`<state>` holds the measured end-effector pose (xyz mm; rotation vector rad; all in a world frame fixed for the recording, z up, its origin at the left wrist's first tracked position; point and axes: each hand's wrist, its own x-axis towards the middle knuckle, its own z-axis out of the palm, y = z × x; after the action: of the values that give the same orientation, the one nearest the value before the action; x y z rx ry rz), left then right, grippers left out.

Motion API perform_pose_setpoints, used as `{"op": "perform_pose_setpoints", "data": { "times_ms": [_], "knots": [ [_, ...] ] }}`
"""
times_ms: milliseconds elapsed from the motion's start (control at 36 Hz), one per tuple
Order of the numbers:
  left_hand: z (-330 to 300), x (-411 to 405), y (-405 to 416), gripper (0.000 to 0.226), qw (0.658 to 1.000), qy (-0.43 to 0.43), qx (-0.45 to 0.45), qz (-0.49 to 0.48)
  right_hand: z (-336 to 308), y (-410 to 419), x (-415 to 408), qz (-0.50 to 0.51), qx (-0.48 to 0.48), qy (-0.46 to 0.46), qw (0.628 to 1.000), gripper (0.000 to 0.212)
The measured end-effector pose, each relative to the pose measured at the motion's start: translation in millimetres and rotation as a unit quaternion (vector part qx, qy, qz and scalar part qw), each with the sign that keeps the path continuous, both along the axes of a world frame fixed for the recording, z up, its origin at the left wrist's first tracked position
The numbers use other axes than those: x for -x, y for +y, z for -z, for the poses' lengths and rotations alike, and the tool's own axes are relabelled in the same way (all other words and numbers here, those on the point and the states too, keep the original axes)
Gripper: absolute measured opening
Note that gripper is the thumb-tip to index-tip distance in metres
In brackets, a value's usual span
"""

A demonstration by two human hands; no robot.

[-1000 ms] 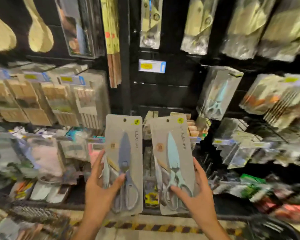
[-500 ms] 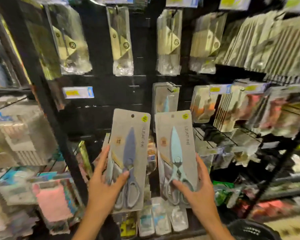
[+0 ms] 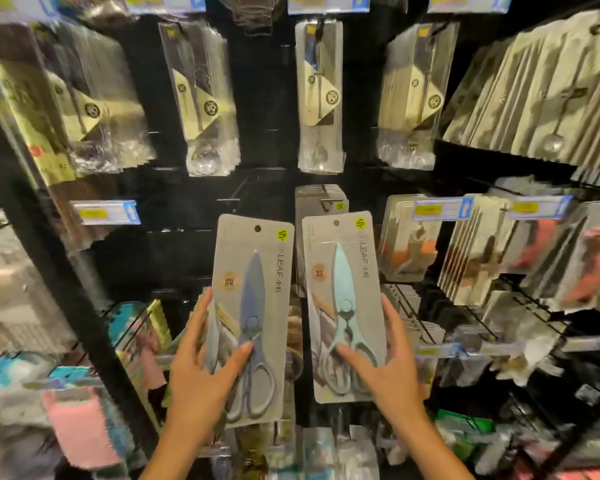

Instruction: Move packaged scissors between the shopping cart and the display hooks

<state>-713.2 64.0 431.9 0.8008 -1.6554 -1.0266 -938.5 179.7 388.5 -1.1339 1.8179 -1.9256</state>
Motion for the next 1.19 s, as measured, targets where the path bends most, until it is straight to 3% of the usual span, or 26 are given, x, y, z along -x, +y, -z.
{"op": "perform_pose_setpoints", "data": {
  "times_ms": [667, 1194],
  "knots": [
    [3, 24, -61, 0.089, 0.999, 0.031, 0.023, 0.039, 17, -72, 31, -0.018, 0.003, 0.018, 1.0, 0.092],
    [-4, 43, -89, 0.089, 0.995, 0.053, 0.064, 0.049, 19, -155, 71, 0.039, -0.145, 0.134, 0.98, 0.094]
  ]
}}
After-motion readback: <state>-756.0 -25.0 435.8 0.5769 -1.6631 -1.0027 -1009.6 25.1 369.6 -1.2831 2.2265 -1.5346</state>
